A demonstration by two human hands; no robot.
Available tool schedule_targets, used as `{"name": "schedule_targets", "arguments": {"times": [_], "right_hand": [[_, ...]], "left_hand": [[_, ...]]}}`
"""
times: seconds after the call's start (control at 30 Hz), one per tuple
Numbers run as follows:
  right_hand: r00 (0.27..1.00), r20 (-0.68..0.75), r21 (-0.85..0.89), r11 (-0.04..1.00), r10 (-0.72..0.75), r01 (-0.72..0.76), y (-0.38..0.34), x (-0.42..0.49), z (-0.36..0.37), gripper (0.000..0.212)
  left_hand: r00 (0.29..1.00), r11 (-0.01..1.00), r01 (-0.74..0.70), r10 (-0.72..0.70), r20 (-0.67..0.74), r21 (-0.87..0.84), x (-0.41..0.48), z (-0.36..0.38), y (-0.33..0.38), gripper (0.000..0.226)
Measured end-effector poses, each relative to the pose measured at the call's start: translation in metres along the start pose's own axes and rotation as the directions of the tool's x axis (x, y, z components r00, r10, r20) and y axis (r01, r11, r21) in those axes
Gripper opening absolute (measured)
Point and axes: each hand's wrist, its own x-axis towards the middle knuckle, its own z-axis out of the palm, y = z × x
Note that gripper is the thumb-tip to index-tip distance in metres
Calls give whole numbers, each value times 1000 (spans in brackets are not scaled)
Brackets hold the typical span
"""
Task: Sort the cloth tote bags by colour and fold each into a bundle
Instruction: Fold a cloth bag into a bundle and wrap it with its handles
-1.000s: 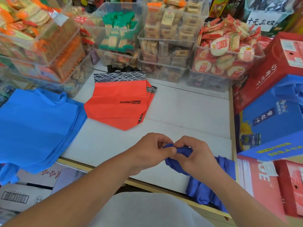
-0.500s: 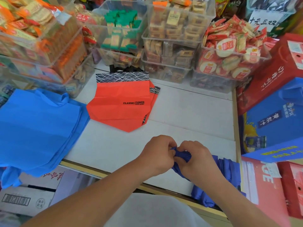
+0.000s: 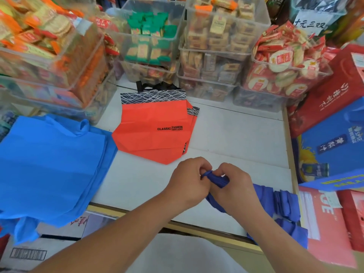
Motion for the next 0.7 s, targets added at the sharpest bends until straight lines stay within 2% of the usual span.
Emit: {"name": "schedule_targets", "arguments": {"times": [0.07,0.13,0.27,0.4,0.57,0.7], "right_hand": [[998,30,38,998,50,-51,-9,0,-2,19],[997,35,123,990,68,-72,-18,-4,-6,28],[994,-67,202,977,88,-73,-26,-18,1,30],[987,-150,131,988,-59,79,-23,-25,14,34],[978,-160,-25,991,-134,132,-14,-31,19,32],[964,-187,-49,982,-191,185,-3,-34,10,23]], "left_hand": [[1000,998,-5,6,9,-59,0,-13,-4,29],[1000,989,16,-15,13,-148,1,-25,-11,28],[997,982,45,-33,66,-184,6,-36,-18,27],[991,980,76,-55,119,-184,8,-36,-21,22],[992,991,82,-71,102,-109,3,-26,-16,23],[994,1000,23,-23,108,3,0,-6,1,24]]}}
